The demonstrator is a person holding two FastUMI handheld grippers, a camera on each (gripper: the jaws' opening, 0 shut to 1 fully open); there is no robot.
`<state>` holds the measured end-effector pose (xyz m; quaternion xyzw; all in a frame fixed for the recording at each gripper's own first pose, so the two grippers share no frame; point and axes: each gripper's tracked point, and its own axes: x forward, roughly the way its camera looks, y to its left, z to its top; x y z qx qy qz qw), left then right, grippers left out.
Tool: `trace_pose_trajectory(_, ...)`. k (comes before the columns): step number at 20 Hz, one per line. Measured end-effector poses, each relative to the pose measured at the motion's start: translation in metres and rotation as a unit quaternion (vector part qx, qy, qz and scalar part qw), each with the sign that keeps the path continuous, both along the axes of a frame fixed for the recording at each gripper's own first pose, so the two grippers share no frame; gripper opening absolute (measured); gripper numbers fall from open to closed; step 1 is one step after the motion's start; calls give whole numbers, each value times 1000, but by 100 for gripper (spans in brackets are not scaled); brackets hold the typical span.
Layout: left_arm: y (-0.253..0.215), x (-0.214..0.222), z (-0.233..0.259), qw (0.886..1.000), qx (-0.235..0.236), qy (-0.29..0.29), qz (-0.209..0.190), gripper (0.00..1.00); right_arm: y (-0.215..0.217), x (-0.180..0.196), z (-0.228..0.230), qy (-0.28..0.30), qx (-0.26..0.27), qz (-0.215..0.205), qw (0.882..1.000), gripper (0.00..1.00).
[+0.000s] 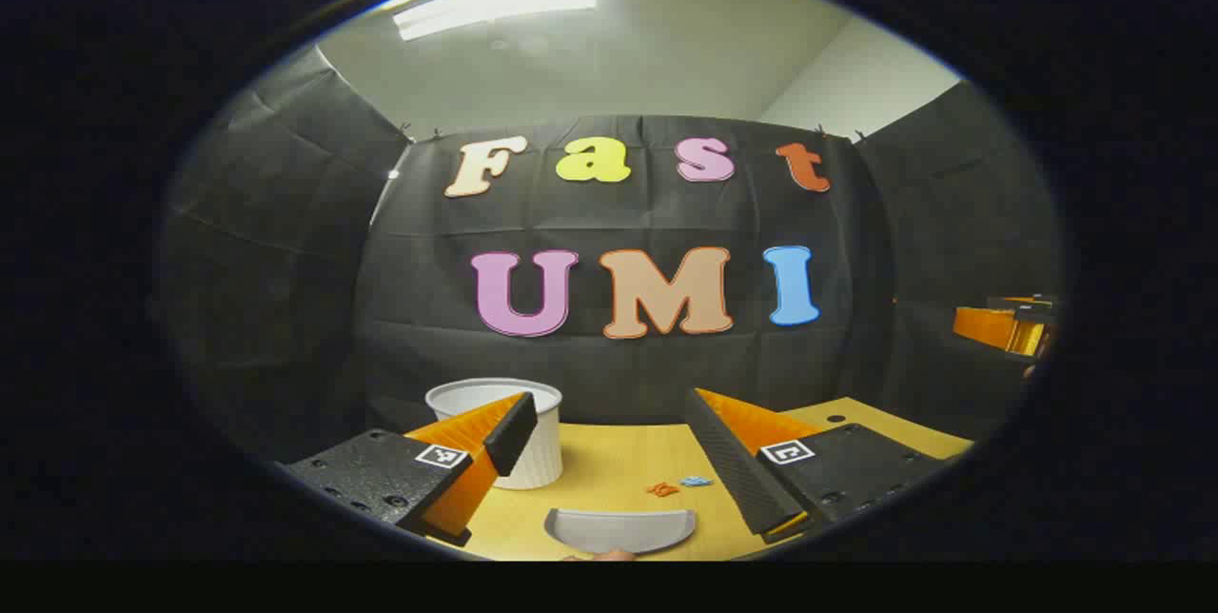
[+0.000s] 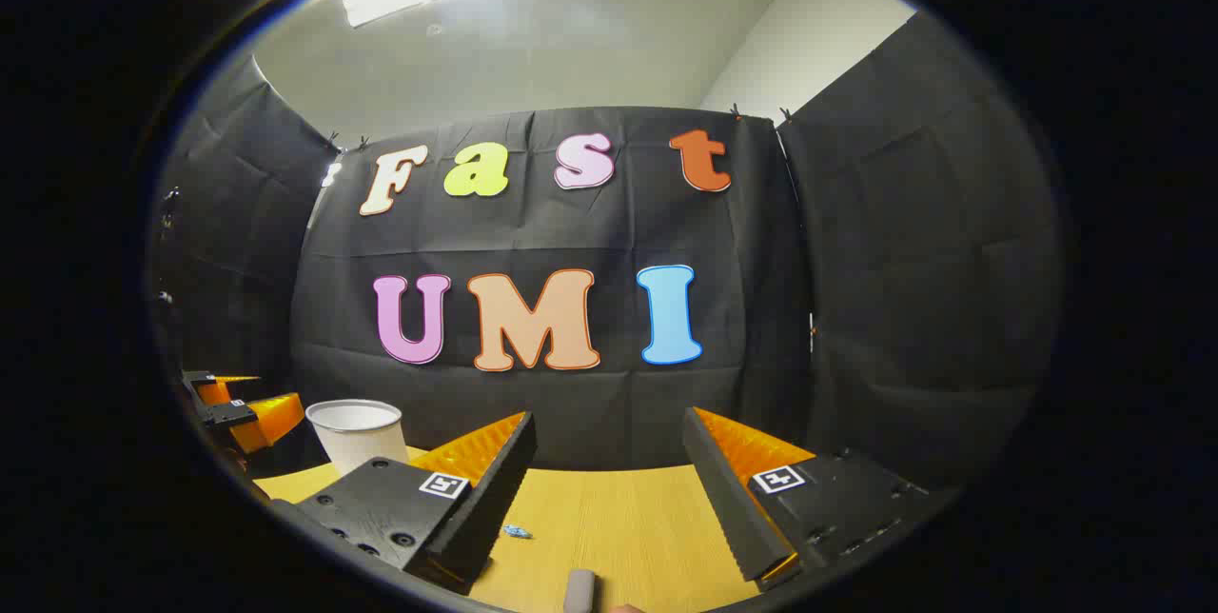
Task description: Pick up the small broom and dustpan from the desktop, sweep the trash into the dustpan with the broom, and then empty the trash into the garbage bin.
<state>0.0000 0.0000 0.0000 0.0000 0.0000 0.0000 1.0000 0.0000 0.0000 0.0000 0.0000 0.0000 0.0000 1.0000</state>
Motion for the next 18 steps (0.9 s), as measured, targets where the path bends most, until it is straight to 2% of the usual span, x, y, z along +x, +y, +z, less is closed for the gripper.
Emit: trace_pose_trajectory(18, -3, -4, -7, 1000, 6, 9, 5, 95, -1, -2, -9, 16, -2, 17, 1000, 91)
